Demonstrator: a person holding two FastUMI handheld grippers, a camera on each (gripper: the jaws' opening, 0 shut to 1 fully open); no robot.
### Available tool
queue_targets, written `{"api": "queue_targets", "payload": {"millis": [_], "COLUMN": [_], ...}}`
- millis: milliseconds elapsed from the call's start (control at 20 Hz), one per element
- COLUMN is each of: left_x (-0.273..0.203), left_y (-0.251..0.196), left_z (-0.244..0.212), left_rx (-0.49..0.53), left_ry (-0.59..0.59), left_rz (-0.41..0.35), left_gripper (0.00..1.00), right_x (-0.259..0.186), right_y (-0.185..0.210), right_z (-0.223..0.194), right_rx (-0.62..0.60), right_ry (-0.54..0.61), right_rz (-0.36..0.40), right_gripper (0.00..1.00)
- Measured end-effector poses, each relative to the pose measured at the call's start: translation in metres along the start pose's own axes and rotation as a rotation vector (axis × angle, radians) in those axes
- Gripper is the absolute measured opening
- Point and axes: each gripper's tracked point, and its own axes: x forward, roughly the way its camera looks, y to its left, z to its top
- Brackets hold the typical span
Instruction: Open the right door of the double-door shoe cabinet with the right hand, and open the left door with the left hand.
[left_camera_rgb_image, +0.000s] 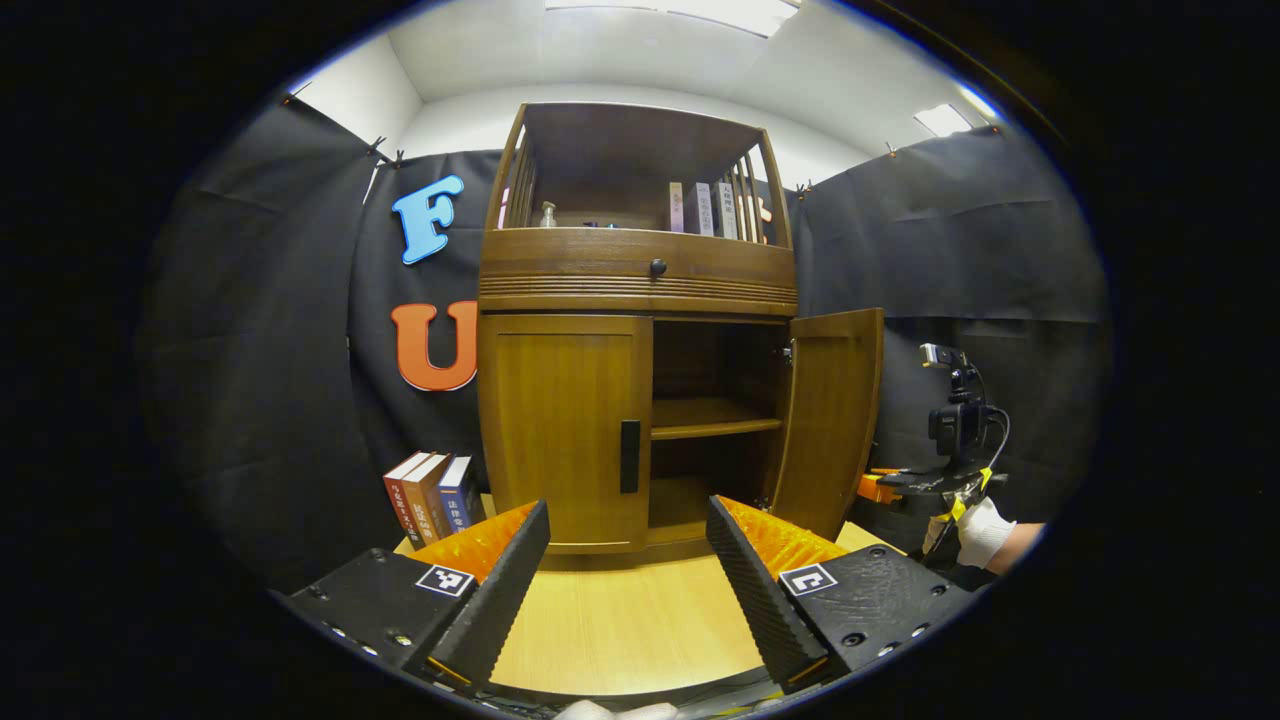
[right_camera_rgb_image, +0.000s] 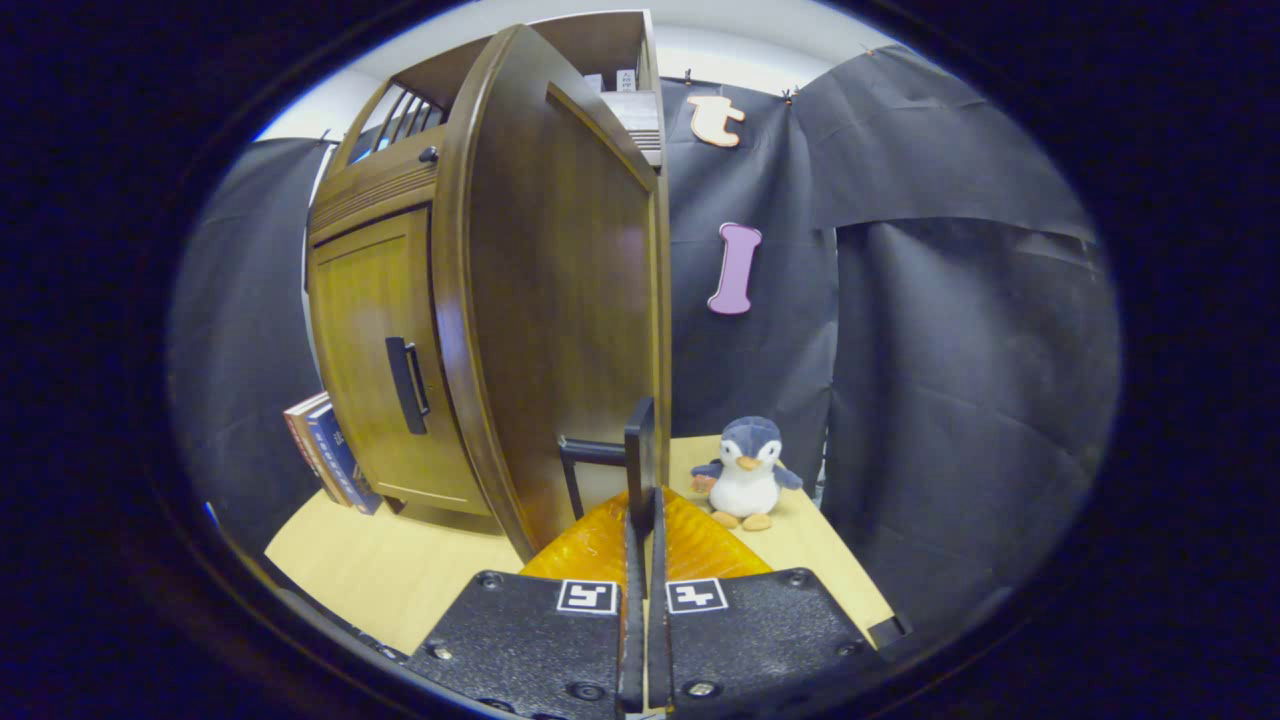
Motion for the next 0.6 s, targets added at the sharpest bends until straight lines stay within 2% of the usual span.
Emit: {"api": "queue_targets", "payload": {"millis": [50, 150, 300, 350, 400, 600], "left_x": [0.004, 0.011, 0.023, 0.026, 0.029, 0.034], "left_y": [-0.006, -0.018, -0.039, -0.049, -0.057, -0.088], "left_z": [0.002, 0.003, 0.001, 0.001, 0.000, 0.000], "left_rx": [0.002, 0.011, -0.019, -0.031, -0.036, -0.047], "left_ry": [-0.002, -0.002, 0.008, 0.009, 0.013, 0.020], "left_rz": [-0.004, -0.004, 0.008, 0.011, 0.018, 0.054], "left_gripper": [0.95, 0.95, 0.95, 1.00, 0.95, 0.95], "right_x": [-0.003, -0.001, 0.008, 0.008, 0.008, 0.010], "right_y": [-0.001, -0.011, -0.031, -0.033, -0.036, -0.056], "right_z": [0.003, 0.005, 0.004, 0.005, 0.005, 0.008], "right_rx": [0.002, 0.005, -0.028, -0.051, -0.059, -0.069], "right_ry": [0.002, 0.012, 0.033, 0.034, 0.039, 0.057], "right_rz": [0.000, 0.007, 0.063, 0.080, 0.100, 0.171], "right_gripper": [0.04, 0.04, 0.04, 0.04, 0.04, 0.04]}}
